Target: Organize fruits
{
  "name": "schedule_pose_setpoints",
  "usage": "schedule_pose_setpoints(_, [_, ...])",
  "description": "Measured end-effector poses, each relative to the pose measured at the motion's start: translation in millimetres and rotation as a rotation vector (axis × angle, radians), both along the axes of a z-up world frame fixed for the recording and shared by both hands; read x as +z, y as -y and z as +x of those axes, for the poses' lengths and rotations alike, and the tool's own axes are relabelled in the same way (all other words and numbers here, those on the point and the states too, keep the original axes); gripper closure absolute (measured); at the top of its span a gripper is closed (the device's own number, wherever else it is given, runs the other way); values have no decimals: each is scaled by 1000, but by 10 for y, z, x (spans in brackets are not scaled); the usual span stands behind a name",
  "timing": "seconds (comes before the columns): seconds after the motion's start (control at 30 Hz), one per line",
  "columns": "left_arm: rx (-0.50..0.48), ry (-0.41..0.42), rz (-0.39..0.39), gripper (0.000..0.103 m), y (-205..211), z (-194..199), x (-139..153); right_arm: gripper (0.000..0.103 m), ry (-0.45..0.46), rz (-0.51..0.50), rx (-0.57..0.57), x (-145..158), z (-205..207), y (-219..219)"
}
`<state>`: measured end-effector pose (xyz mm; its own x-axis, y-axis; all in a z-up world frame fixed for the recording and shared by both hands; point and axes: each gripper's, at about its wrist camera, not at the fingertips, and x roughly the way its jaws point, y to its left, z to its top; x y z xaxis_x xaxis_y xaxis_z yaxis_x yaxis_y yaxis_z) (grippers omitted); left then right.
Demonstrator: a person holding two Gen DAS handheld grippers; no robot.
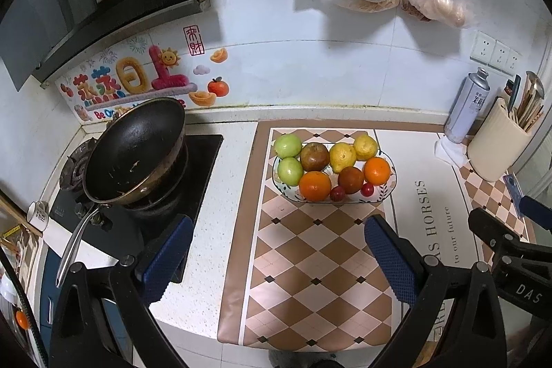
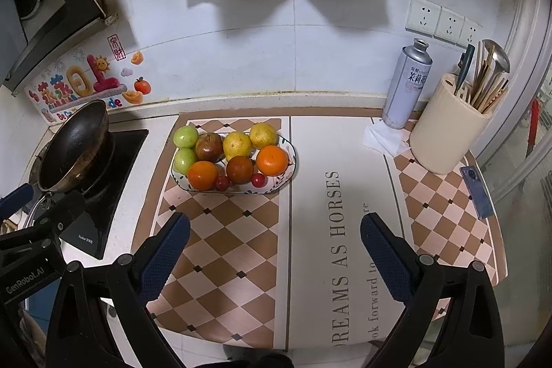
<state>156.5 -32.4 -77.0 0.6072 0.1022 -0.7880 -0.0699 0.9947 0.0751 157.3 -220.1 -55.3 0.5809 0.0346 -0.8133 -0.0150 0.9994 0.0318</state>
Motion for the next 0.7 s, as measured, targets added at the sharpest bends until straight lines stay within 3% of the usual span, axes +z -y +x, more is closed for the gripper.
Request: schedule_pose_setpoints(0.7, [-10,17,-3,1,78,-65,-14,2,9,-11,-1,30,-48,48])
